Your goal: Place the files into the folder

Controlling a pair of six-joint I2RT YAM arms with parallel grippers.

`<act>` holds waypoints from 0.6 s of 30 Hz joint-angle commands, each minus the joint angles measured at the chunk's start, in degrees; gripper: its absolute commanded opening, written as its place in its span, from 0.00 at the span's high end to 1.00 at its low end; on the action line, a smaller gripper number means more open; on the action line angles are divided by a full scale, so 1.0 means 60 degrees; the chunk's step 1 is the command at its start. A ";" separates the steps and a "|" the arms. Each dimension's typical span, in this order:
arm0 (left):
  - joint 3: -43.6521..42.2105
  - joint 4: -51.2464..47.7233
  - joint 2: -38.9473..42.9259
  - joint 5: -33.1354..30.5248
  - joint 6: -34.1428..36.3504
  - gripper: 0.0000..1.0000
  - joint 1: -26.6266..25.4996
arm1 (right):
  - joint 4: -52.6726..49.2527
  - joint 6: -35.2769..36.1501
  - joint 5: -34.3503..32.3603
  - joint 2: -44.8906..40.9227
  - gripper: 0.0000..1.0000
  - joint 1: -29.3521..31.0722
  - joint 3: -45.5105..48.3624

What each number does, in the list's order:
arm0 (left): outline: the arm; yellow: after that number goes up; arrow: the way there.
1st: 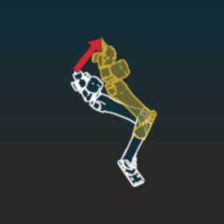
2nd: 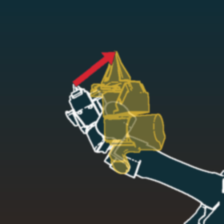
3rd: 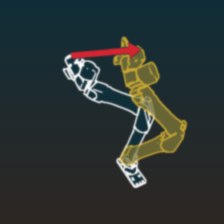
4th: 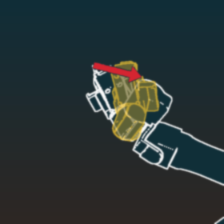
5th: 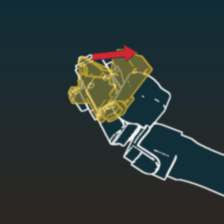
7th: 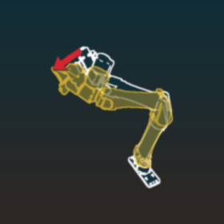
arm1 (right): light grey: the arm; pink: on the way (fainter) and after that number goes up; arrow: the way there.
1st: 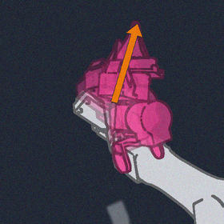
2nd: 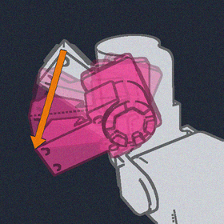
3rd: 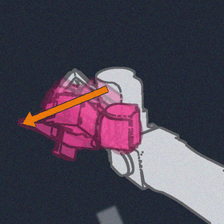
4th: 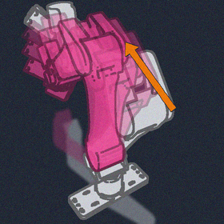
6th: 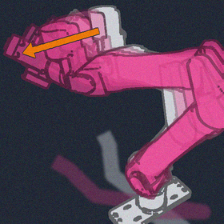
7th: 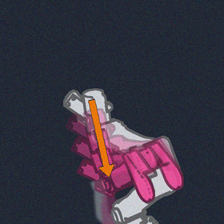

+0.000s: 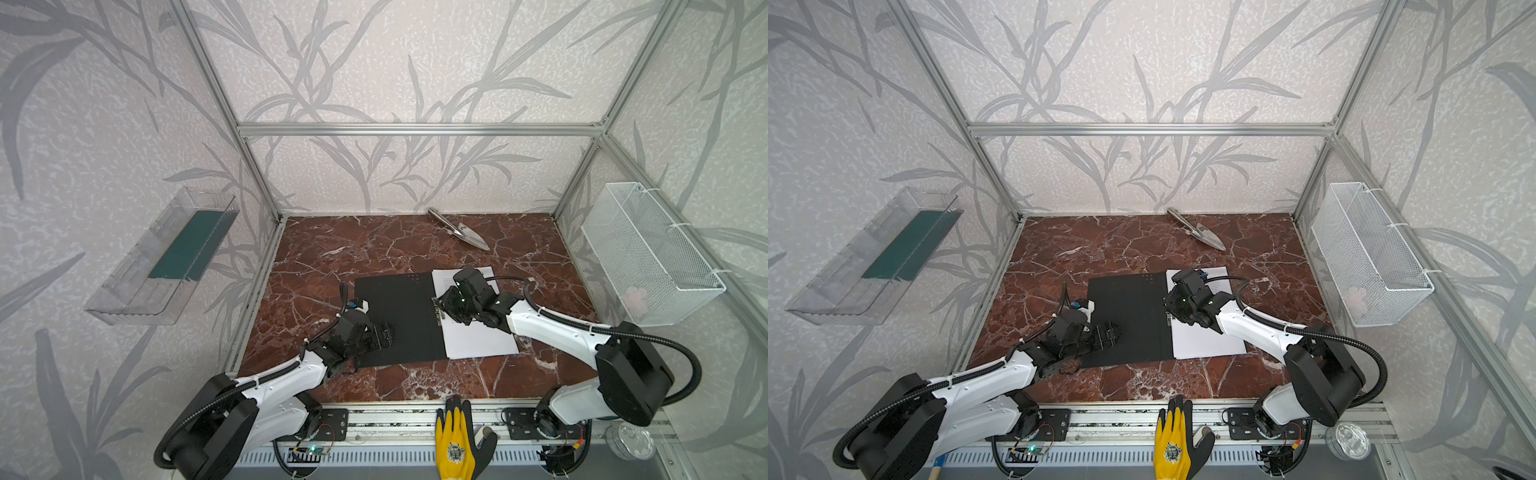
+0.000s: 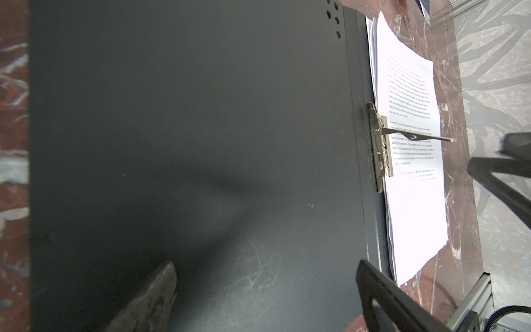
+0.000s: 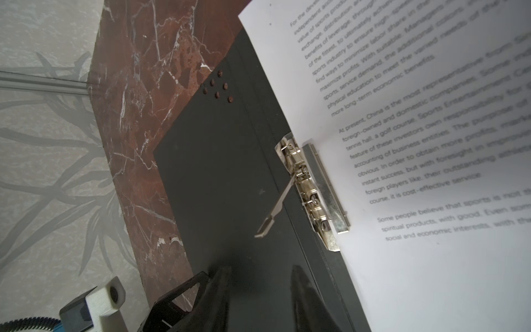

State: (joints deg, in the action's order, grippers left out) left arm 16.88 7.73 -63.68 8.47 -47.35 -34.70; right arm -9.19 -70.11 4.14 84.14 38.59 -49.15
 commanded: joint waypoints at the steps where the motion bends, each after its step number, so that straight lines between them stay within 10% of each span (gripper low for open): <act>1: -0.0060 -0.0754 -0.0218 0.0126 -0.0121 0.01 0.0057 | 0.0029 -0.0328 0.0148 0.0225 0.67 -0.0138 -0.0217; 18: -0.0122 -0.0650 -0.0153 0.0185 -0.0106 0.01 0.0064 | 0.0847 -0.0650 0.1052 0.0948 0.79 -0.0455 -0.0187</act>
State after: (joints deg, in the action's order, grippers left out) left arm 16.88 8.01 -63.79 9.10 -47.35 -34.63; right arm -5.19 -73.56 9.52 89.21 36.10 -49.15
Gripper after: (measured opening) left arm 0.992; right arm 0.213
